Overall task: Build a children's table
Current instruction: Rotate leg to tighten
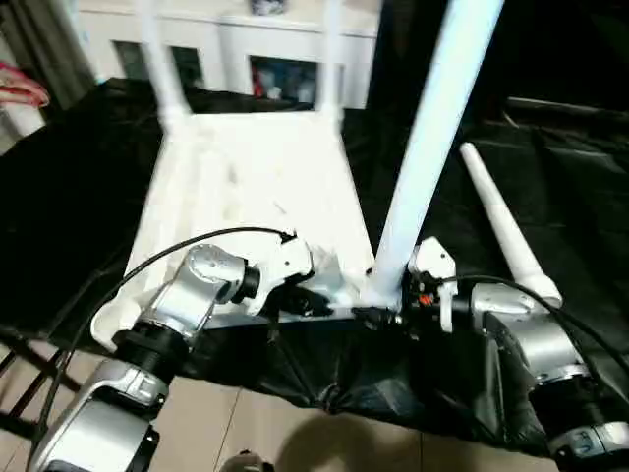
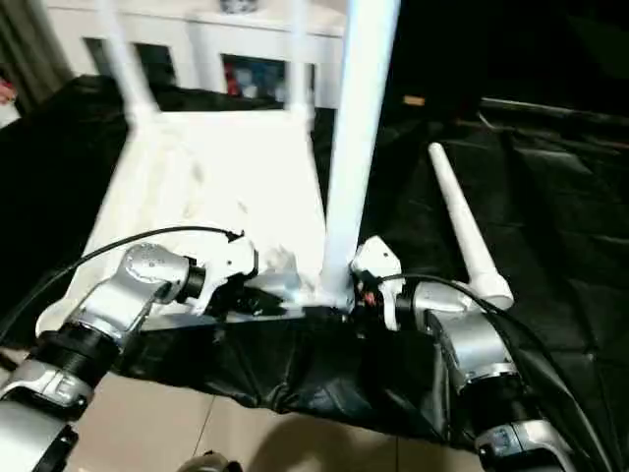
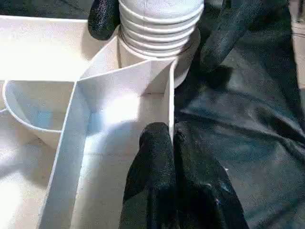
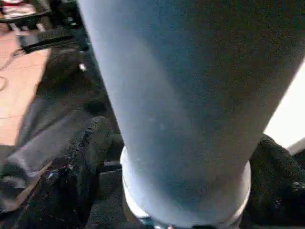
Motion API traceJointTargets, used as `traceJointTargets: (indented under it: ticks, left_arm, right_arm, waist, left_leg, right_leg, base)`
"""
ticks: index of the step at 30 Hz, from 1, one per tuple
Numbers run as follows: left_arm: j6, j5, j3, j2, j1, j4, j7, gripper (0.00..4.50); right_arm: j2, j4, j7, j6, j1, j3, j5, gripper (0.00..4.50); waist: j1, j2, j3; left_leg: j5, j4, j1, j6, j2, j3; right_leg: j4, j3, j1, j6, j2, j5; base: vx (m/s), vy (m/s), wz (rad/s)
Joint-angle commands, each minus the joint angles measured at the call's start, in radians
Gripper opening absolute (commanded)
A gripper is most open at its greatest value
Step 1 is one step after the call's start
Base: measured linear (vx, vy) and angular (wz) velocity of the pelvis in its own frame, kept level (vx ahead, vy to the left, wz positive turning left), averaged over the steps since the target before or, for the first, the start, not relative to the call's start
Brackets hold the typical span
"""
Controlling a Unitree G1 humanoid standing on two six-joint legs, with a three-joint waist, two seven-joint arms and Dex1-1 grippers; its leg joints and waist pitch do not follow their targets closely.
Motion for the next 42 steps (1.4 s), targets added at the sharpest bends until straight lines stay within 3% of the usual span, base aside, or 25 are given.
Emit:
traceJointTargets:
  ticks: [1, 8, 14, 17, 18, 21, 25, 30, 33, 38, 42]
  left_arm:
    - [-0.024, -0.034, -0.01, -0.008, -0.011, -0.06, -0.026, 0.0]
    - [-0.038, -0.024, -0.003, 0.002, -0.007, -0.045, -0.031, 0.0]
    - [-0.012, -0.028, 0.014, -0.032, -0.006, -0.037, 0.032, 0.0]
    - [0.036, -0.032, 0.04, -0.09, -0.025, -0.019, 0.13, 0.0]
    - [0.049, -0.022, 0.046, -0.134, -0.037, -0.001, 0.198, 0.0]
    - [0.06, -0.018, 0.049, -0.176, -0.044, 0.012, 0.249, 0.0]
    - [0.061, 0.014, 0.046, -0.247, -0.063, 0.042, 0.368, 0.0]
    - [0.07, 0.05, 0.049, -0.326, -0.077, 0.059, 0.511, 0.0]
    - [0.068, 0.053, 0.049, -0.324, -0.075, 0.058, 0.507, 0.0]
    - [0.056, 0.048, 0.051, -0.297, -0.065, 0.045, 0.469, 0.0]
    - [0.041, 0.028, 0.044, -0.243, -0.038, 0.008, 0.367, 0.0]
  right_arm:
    - [0.007, -0.05, 0.061, 0.012, 0.004, 0.055, 0.02, 3.62]
    - [-0.005, -0.08, 0.082, 0.035, 0.028, 0.075, 0.019, 2.95]
    - [0.039, -0.068, 0.004, 0.037, 0.049, 0.051, 0.017, 2.76]
    - [0.106, -0.007, -0.163, 0.014, 0.042, 0.015, -0.016, 2.75]
    - [0.16, 0.045, -0.297, 0.004, 0.023, -0.017, -0.04, 2.74]
    - [0.208, 0.087, -0.405, 0.016, 0.003, -0.044, -0.051, 2.74]
    - [0.281, 0.149, -0.541, 0.011, -0.038, -0.062, -0.075, 2.73]
    - [0.367, 0.21, -0.697, -0.014, -0.078, -0.067, -0.122, 2.73]
    - [0.385, 0.226, -0.692, -0.03, -0.088, -0.09, -0.097, 3.42]
    - [0.372, 0.213, -0.653, -0.032, -0.086, -0.098, -0.081, 3.75]
    - [0.306, 0.163, -0.524, -0.047, -0.063, -0.061, -0.078, 3.89]
  waist:
    - [-0.004, -0.002, -0.07]
    - [0.0, -0.002, -0.07]
    - [-0.002, -0.003, -0.068]
    - [-0.008, -0.004, -0.065]
    - [-0.014, -0.003, -0.063]
    - [-0.032, -0.004, -0.064]
    - [-0.053, 0.0, -0.066]
    - [-0.052, 0.005, -0.069]
    - [-0.053, 0.005, -0.069]
    - [-0.056, 0.007, -0.067]
    - [-0.055, 0.006, -0.071]
  left_leg:
    - [-0.174, -0.065, 0.017, 0.054, 0.066, -0.027]
    - [-0.17, -0.064, 0.016, 0.051, 0.065, -0.027]
    - [-0.192, -0.067, 0.017, 0.039, 0.065, -0.029]
    - [-0.209, -0.069, 0.018, 0.027, 0.062, -0.03]
    - [-0.233, -0.071, 0.02, 0.011, 0.06, -0.032]
    - [-0.249, -0.075, 0.018, -0.01, 0.058, -0.038]
    - [-0.22, -0.07, 0.016, 0.01, 0.053, -0.033]
    - [-0.187, -0.066, 0.015, 0.03, 0.052, -0.031]
    - [-0.196, -0.067, 0.014, 0.038, 0.052, -0.031]
    - [-0.232, -0.072, 0.017, 0.031, 0.055, -0.033]
    - [-0.197, -0.069, 0.013, 0.045, 0.055, -0.031]
  right_leg:
    - [-0.067, 0.053, 0.05, -0.204, -0.097, -0.211]
    - [-0.067, 0.053, 0.05, -0.2, -0.099, -0.21]
    - [-0.073, 0.053, 0.048, -0.187, -0.099, -0.259]
    - [-0.079, 0.053, 0.047, -0.18, -0.101, -0.296]
    - [-0.085, 0.052, 0.046, -0.17, -0.103, -0.344]
    - [-0.086, 0.049, 0.05, -0.158, -0.103, -0.378]
    - [-0.085, 0.054, 0.05, -0.177, -0.097, -0.289]
    - [-0.083, 0.052, 0.052, -0.18, -0.096, -0.26]
    - [-0.084, 0.052, 0.053, -0.175, -0.095, -0.261]
    - [-0.088, 0.052, 0.051, -0.169, -0.095, -0.296]
    - [-0.08, 0.055, 0.054, -0.188, -0.097, -0.227]
  base:
    - [0.0, 0.0, 0.0]
    - [0.0, 0.0, 0.0]
    - [0.0, 0.0, 0.0]
    - [0.0, 0.0, 0.0]
    - [0.0, 0.0, 0.0]
    - [0.0, 0.0, 0.0]
    - [0.0, 0.0, 0.0]
    - [0.0, 0.0, 0.0]
    - [0.0, 0.0, 0.0]
    - [0.0, 0.0, 0.0]
    - [0.0, 0.0, 0.0]
